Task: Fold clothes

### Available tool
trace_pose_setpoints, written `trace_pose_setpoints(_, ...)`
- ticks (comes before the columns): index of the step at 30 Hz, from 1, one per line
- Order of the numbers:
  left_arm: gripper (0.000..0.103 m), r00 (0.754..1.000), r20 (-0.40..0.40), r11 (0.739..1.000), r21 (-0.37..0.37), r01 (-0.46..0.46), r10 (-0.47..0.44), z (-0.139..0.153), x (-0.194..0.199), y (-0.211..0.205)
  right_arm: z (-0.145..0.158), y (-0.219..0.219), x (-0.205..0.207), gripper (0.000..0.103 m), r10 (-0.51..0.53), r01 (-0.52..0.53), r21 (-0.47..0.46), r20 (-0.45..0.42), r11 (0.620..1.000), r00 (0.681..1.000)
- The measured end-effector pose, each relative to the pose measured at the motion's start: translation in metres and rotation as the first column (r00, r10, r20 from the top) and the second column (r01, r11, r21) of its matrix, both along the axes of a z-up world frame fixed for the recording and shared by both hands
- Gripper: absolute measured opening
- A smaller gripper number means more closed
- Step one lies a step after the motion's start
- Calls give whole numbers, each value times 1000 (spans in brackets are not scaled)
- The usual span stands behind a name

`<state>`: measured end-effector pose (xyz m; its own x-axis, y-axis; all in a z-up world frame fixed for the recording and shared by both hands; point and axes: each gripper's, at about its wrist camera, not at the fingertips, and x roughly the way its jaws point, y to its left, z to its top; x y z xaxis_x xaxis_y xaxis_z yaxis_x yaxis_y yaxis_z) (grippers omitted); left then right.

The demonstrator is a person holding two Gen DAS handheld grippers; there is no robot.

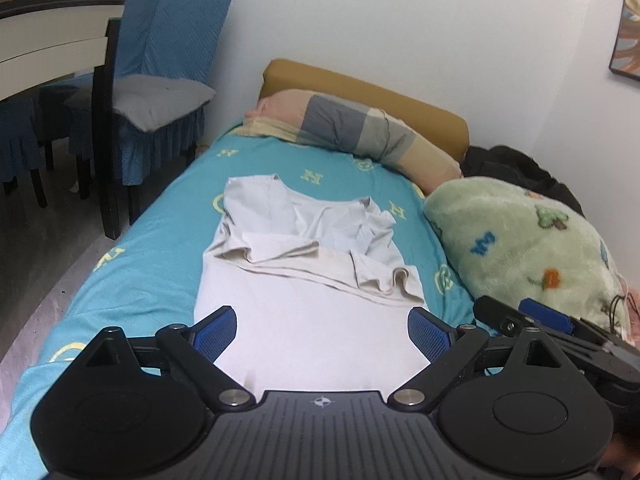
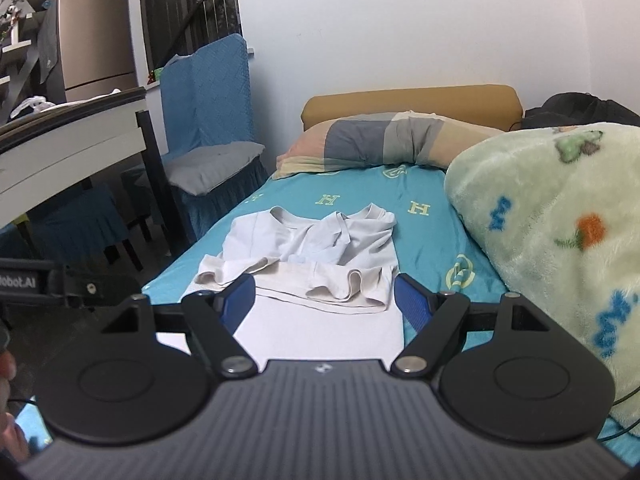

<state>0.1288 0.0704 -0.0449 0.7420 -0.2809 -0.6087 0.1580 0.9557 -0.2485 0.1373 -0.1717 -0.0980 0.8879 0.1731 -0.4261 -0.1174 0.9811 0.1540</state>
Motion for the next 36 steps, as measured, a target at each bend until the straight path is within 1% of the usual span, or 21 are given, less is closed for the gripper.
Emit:
trace_pose_setpoints(3,94,1000,-18,1000,3,9,-9,-4,1,-2,-1,0,0,78,-1,1,-3,-6,1000,1000)
trace_pose_setpoints(11,94,992,-127,997,-81,-13,3,-18,10,6,-2,1,0,78,-6,5,-12,-15,1000,1000)
trace_pose_setpoints(17,94,969,-245,985,-165,-56,14,-37,19,14,-6,1,3,78,-21,20,-39,-35,999,999)
trace_pose_setpoints(20,94,951,-310,973,-210,-95,26,-48,24,20,-10,-2,7,78,-15,14,-19,-74,1000,997)
trace_pose_setpoints(22,94,933,-357,961,-244,-133,39,-58,27,25,-16,-10,14,78,10,2,83,-145,997,989)
trace_pose_setpoints(23,93,924,-381,952,-264,-155,45,-63,28,29,-23,-16,17,78,35,-1,174,-194,985,980)
trace_pose_setpoints(24,92,914,-404,943,-283,-175,48,-67,29,32,-30,-22,20,78,67,0,269,-242,963,968)
trace_pose_setpoints(25,92,903,-426,933,-301,-195,51,-72,30,35,-39,-28,23,78,100,14,373,-282,928,954)
trace_pose_setpoints(27,92,887,-458,916,-331,-225,53,-79,32,40,-60,-39,26,78,160,72,556,-358,828,920)
trace_pose_setpoints(29,92,877,-477,903,-355,-243,48,-84,33,42,-82,-44,28,79,183,164,650,-431,742,884)
trace_pose_setpoints(30,92,873,-485,896,-367,-250,45,-86,34,43,-92,-47,28,76,197,212,688,-465,694,863)
trace_pose_setpoints(32,93,864,-501,879,-394,-268,38,-91,37,44,-110,-49,28,71,182,301,693,-531,655,828)
trace_pose_setpoints(34,93,853,-521,856,-429,-287,25,-98,40,45,-125,-54,26,71,142,386,690,-577,612,805)
trace_pose_setpoints(35,93,847,-531,844,-445,-298,19,-102,41,46,-130,-58,26,68,125,414,698,-581,584,804)
trace_pose_setpoints(36,93,841,-541,831,-461,-311,14,-106,43,46,-136,-61,25,61,109,438,707,-584,554,805)
